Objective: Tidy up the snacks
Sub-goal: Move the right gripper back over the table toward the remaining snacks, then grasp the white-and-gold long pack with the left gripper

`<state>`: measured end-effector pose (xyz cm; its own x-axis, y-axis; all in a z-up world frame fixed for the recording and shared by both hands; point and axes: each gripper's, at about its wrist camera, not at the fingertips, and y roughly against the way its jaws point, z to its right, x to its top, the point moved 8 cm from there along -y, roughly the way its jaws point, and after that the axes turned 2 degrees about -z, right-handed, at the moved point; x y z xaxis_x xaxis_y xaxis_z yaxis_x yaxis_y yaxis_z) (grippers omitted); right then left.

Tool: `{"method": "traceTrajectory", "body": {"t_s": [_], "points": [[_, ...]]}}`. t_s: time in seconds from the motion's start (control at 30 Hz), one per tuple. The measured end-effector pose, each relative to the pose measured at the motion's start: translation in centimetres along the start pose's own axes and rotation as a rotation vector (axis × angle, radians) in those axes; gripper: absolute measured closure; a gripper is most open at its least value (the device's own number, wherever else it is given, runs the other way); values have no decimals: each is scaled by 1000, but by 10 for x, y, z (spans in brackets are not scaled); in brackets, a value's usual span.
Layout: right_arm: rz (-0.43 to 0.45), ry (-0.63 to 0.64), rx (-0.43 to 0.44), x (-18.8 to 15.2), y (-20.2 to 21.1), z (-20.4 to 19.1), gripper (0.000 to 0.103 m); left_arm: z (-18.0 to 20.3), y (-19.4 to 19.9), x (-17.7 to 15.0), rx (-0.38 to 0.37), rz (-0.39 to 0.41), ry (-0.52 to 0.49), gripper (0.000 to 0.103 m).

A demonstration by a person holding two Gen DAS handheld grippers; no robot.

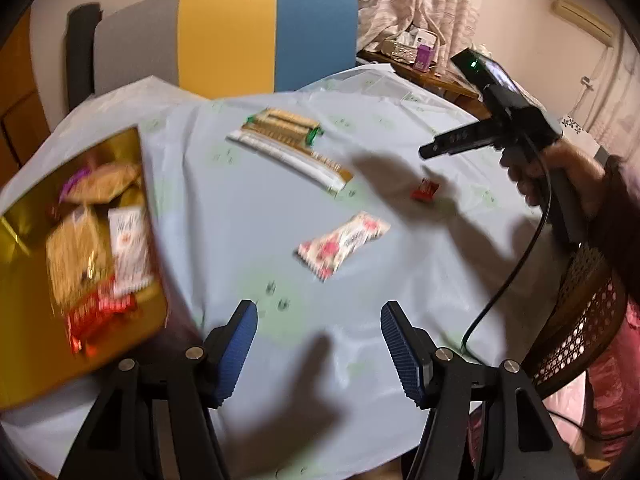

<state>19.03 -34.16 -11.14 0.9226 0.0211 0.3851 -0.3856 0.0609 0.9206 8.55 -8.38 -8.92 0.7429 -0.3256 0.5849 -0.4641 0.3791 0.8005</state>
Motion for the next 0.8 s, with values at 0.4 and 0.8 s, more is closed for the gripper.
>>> {"method": "traceTrajectory", "body": {"t_s": [0.4,0.8], "points": [[17,7,-6,1,5,-2,48,-6,-22,100,-47,1,149,45],[50,-35,14,9,13,7,48,-51,-94,156,31,-117,388,61]]}}
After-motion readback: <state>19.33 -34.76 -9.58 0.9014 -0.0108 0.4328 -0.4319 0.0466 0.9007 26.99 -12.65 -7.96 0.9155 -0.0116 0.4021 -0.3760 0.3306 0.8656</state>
